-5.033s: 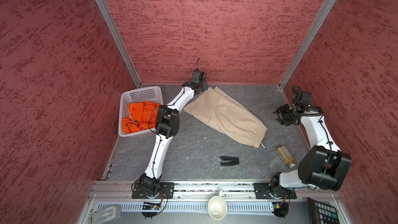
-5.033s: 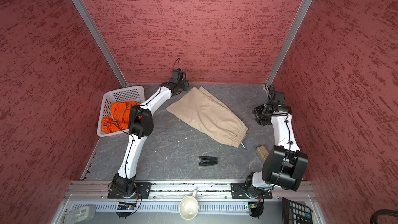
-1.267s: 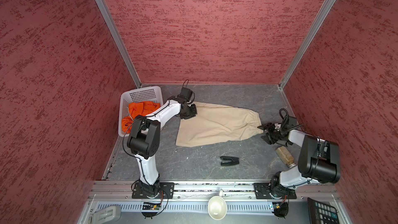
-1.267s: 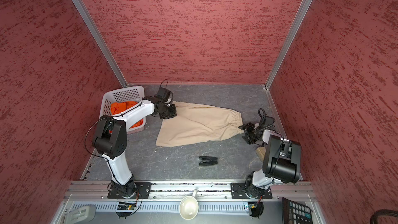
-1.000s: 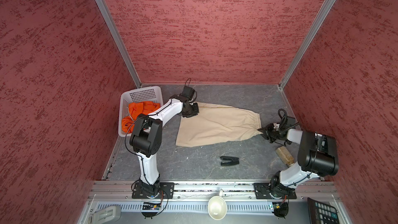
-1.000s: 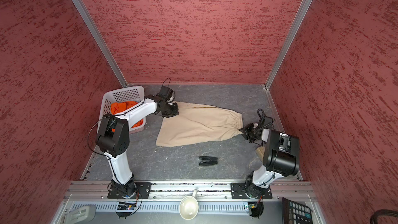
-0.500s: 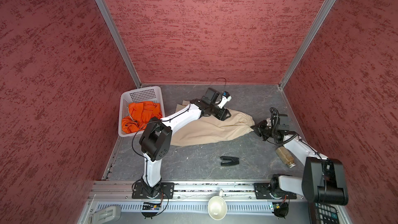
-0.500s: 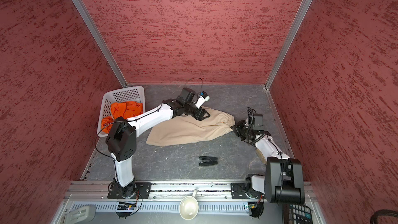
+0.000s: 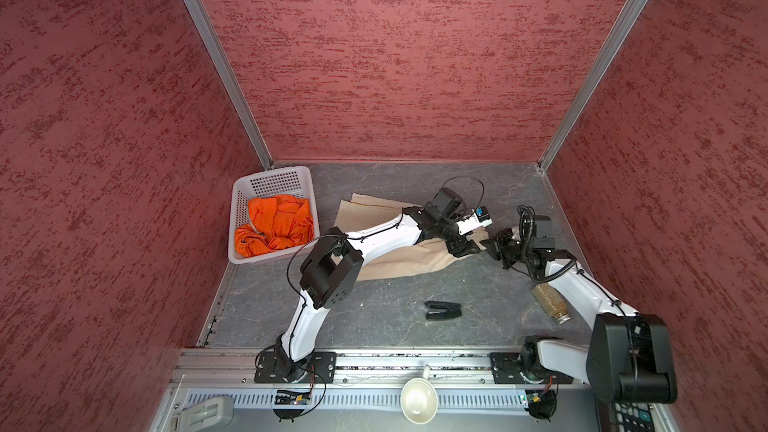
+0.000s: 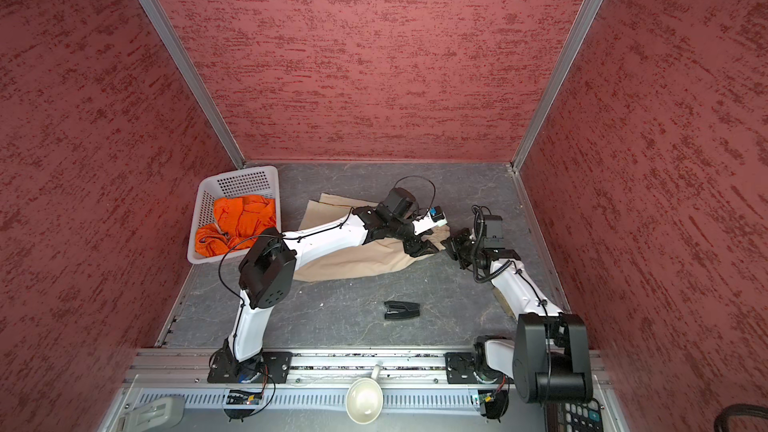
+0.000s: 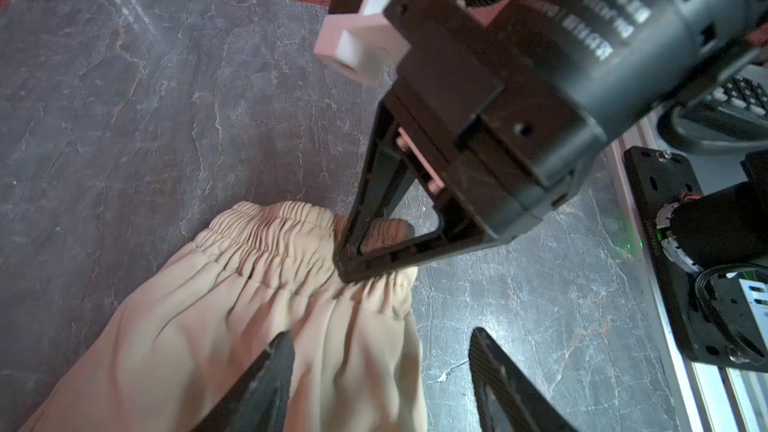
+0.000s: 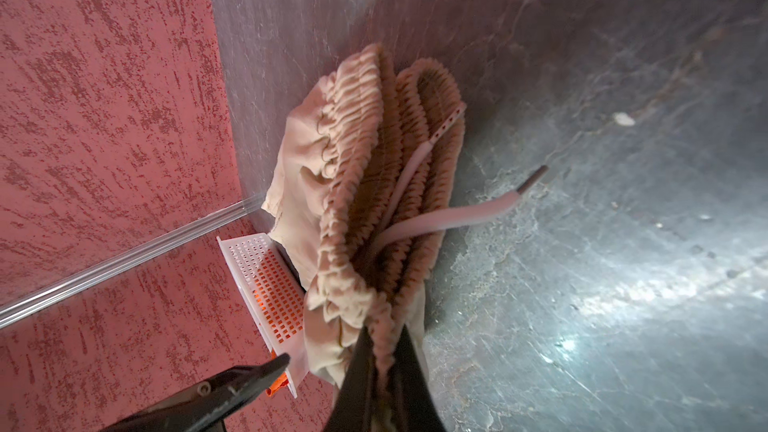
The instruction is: Fold and stack the shorts
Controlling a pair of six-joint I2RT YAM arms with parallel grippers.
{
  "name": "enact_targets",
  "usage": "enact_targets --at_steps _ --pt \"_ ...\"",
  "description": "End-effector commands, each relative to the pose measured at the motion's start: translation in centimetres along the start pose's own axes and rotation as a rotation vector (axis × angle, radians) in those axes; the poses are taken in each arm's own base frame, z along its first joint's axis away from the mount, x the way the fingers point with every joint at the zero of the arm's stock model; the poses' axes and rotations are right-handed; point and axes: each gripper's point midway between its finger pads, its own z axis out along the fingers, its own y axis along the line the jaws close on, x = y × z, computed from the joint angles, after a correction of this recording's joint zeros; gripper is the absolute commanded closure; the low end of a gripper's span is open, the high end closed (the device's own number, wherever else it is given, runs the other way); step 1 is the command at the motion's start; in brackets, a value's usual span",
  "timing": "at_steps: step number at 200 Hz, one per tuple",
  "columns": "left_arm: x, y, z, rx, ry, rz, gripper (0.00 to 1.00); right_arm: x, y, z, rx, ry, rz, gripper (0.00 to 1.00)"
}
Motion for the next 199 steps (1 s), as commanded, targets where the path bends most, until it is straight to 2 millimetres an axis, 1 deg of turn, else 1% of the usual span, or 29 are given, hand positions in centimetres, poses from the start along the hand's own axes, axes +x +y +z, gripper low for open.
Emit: enact_targets --at_steps 1,21,37,50,67,78,98,106,114,118,130,136,145,172,199 --pt "1.6 -0.1 1.2 -0.035 0.072 0.105 0.32 -0.1 1.6 -0.4 -0.024 -0.007 0.025 0.92" --pt "2.5 -0.2 1.7 -0.055 0.105 0.138 0.33 -0.1 2.3 -0.6 -0.041 -0.004 0.027 0.92" --pt "2.7 -0.5 2.3 -0.06 0.116 0.156 0.33 -0.1 2.8 -0.5 -0.055 0.003 0.03 0.91" --pt "2.9 -0.3 2.7 -0.081 0.125 0.163 0.35 -0.2 3.4 -0.6 -0.065 0.006 0.028 0.91" --pt "3.3 -0.1 3.1 -0.1 0.135 0.165 0.45 -0.3 4.1 -0.7 -0.078 0.01 0.026 0.9" --pt "3.7 0.4 3.4 -0.127 0.142 0.162 0.53 -0.3 4.5 -0.7 -0.085 0.012 0.025 0.9" --pt "4.0 1.6 3.5 -0.189 0.153 0.154 0.75 -0.3 5.1 -0.9 -0.092 0.018 0.023 0.89" --pt "3.9 1.9 3.6 -0.203 0.15 0.149 0.82 -0.3 5.1 -0.9 -0.092 0.018 0.023 0.88" --pt "3.8 2.0 3.6 -0.202 0.145 0.143 0.89 -0.2 5.1 -0.9 -0.09 0.023 0.023 0.84" --pt "3.7 1.9 3.6 -0.197 0.141 0.14 0.92 -0.3 5.0 -0.9 -0.085 0.021 0.024 0.8" --pt "3.4 1.9 3.6 -0.191 0.131 0.131 0.97 -0.6 4.4 -1.0 -0.066 0.012 0.036 0.61" --pt "3.4 1.8 3.6 -0.185 0.127 0.127 0.98 -0.8 4.0 -1.0 -0.06 0.011 0.051 0.51" --pt "3.4 1.6 3.5 -0.171 0.121 0.117 0.98 -1.2 3.6 -1.0 -0.063 0.009 0.083 0.44" --pt "3.5 1.3 3.4 -0.135 0.105 0.099 1.0 -2.1 2.7 -0.6 -0.089 0.03 0.158 0.3" --pt "3.6 1.1 3.2 -0.112 0.098 0.095 1.0 -1.7 1.2 0.8 -0.085 0.107 0.219 0.27"
